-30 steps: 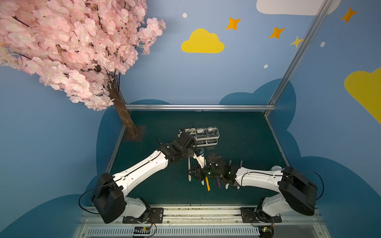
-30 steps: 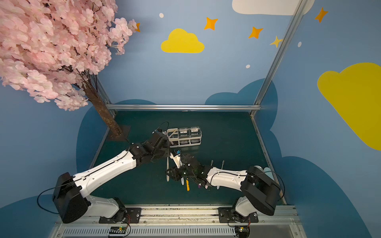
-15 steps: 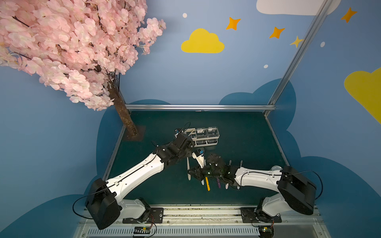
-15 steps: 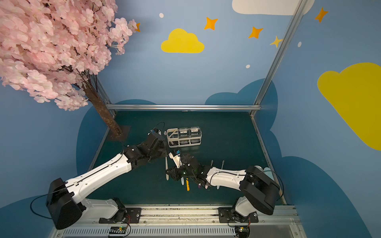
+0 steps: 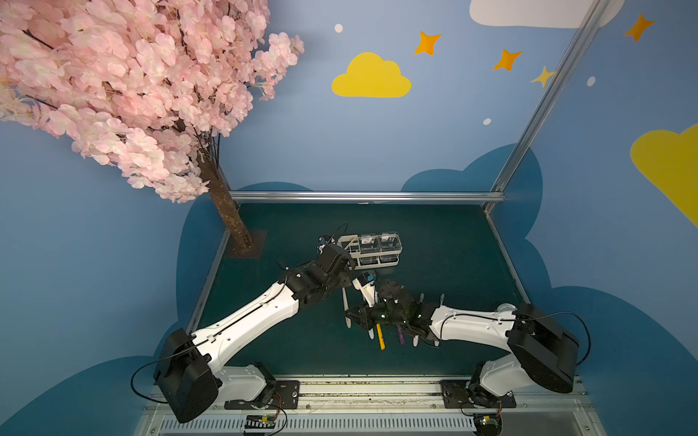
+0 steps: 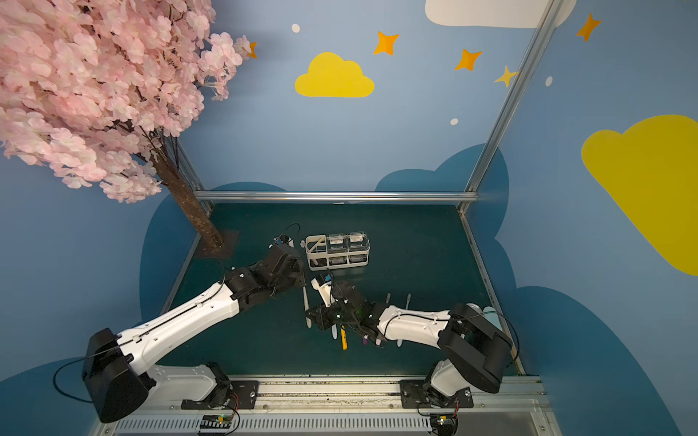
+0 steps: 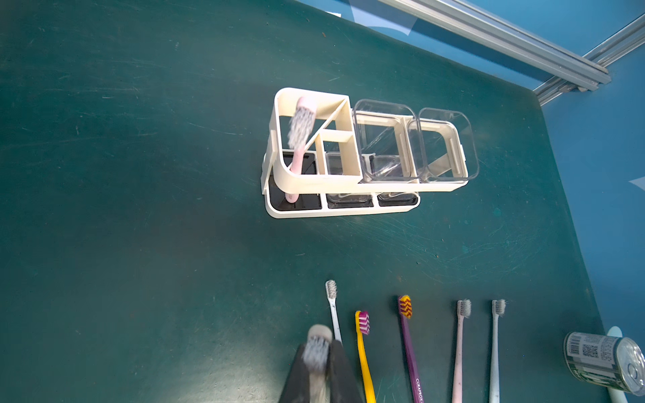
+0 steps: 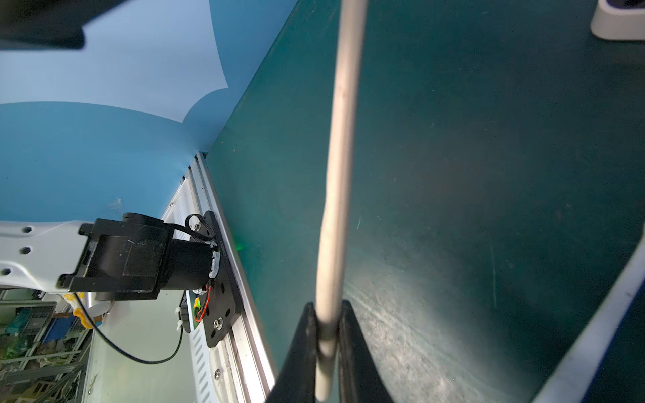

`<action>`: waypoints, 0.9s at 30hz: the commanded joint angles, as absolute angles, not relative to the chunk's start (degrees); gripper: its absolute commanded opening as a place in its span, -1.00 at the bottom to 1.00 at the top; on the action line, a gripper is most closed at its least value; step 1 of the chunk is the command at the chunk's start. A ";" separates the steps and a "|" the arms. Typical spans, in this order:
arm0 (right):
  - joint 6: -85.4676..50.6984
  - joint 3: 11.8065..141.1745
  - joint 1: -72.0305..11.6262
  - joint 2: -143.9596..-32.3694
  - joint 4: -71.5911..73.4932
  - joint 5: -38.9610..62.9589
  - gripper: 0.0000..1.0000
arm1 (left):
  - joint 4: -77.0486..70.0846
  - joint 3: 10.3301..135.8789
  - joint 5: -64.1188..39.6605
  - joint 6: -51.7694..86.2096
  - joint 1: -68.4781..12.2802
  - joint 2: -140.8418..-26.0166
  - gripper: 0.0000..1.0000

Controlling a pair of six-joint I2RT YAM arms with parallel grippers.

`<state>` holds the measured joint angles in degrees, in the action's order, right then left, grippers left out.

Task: Place the toothbrush into the toothbrush holder
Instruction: Pick up the toothbrush from the center of the board.

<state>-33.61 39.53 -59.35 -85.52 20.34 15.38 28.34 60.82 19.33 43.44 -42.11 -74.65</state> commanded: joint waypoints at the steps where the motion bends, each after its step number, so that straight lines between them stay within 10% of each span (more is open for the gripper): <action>1: -32.17 40.78 -59.94 -84.66 20.45 16.00 -0.92 | 27.06 60.16 19.55 43.34 -41.87 -74.01 -0.60; 10: -29.69 40.35 -59.94 -82.39 15.78 14.14 -1.00 | 33.57 65.37 18.57 42.33 -40.50 -72.11 0.17; 27: -19.43 37.44 -61.41 -74.91 3.43 11.25 -1.00 | 54.37 76.14 -10.21 43.73 -28.12 -75.02 0.25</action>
